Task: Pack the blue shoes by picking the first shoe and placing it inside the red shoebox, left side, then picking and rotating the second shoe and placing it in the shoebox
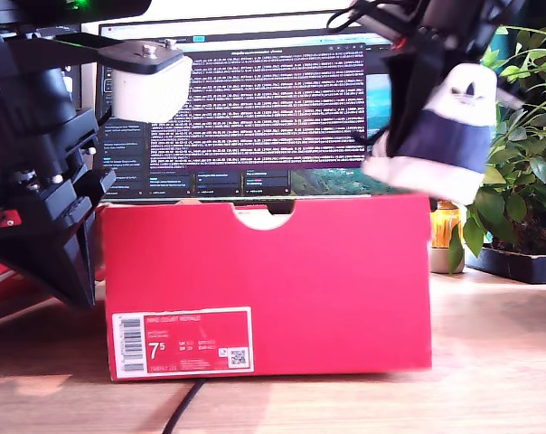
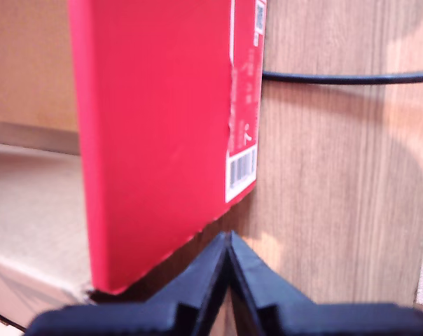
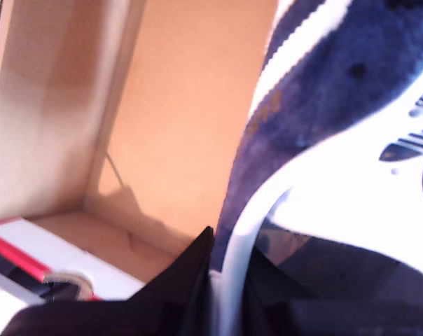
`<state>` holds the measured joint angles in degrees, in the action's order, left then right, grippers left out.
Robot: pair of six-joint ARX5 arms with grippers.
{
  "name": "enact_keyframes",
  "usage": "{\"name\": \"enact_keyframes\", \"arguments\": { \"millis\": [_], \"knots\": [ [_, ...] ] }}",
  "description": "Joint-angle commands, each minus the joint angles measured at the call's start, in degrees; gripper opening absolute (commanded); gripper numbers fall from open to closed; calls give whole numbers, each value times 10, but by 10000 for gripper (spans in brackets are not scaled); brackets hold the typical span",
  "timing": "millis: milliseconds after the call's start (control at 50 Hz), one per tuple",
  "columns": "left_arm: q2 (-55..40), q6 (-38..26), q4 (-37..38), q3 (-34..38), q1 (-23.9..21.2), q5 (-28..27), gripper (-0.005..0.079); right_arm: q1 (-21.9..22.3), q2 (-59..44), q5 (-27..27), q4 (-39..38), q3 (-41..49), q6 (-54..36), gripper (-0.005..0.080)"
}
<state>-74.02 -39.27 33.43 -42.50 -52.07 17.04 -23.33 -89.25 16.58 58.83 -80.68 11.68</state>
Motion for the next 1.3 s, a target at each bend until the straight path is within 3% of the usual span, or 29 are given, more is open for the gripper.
{"name": "enact_keyframes", "arguments": {
  "millis": [0,520,1280],
  "knots": [
    [-7,2,-1,4,-1,-1,-19,-3,10,6,-16,-29,-5,-13],
    [-7,2,-5,4,-1,-1,-19,-78,6,46,-162,-33,66,-13],
    [-7,2,-5,4,-1,0,-19,-123,-115,125,-267,-33,127,-13]
  ]
}}
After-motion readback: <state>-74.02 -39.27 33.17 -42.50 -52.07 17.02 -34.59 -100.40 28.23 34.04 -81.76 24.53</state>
